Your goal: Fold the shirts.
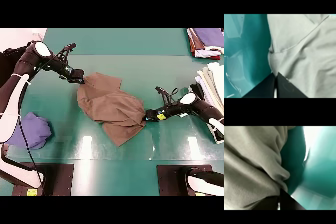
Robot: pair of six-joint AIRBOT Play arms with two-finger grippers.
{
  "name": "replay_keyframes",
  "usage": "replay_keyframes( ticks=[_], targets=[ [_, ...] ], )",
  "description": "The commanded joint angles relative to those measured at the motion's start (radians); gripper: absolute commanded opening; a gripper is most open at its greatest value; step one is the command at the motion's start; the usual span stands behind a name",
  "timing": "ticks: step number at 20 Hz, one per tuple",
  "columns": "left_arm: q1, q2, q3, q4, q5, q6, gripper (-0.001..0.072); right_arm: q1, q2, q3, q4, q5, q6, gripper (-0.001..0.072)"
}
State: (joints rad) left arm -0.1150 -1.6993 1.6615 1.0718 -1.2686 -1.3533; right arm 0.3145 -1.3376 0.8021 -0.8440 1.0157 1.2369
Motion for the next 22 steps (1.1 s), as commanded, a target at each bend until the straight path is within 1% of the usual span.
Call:
replay_keyframes(
  ticks=[1,4,6,10,14,17,19,22],
  targets=[
    [0.0,0.036,0.01,0.003,0.008,0.0,0.0025,0.009,0.024,0.062,-0.045,-0.037,-0.01,0.0018],
    [0.0,0.171,0.071,0.046,0.027,0.0,0.0025,-0.008,0.14,0.22,-0.163,0.017,-0.005,0.0018],
    [0.0,0.289,0.14,0.077,0.018,0.0,0.0026,-0.046,0.233,0.344,-0.211,0.07,0.005,0.0018],
    [0.0,0.536,0.256,0.074,0.044,0.0,0.0026,-0.158,0.402,0.569,-0.231,0.154,0.02,0.0018],
    [0.0,0.726,0.322,0.066,0.113,-0.005,0.0026,-0.249,0.521,0.715,-0.231,0.199,0.019,0.0018],
    [0.0,0.784,0.389,0.02,0.128,-0.008,0.0025,-0.298,0.561,0.804,-0.23,0.236,0.019,0.0018],
    [0.0,0.786,0.431,-0.013,0.135,-0.008,0.0025,-0.326,0.557,0.87,-0.229,0.268,0.02,0.0018],
    [0.0,0.776,0.422,0.024,0.17,0.0,0.0024,-0.314,0.478,0.99,-0.229,0.37,0.057,0.0018]
  ],
)
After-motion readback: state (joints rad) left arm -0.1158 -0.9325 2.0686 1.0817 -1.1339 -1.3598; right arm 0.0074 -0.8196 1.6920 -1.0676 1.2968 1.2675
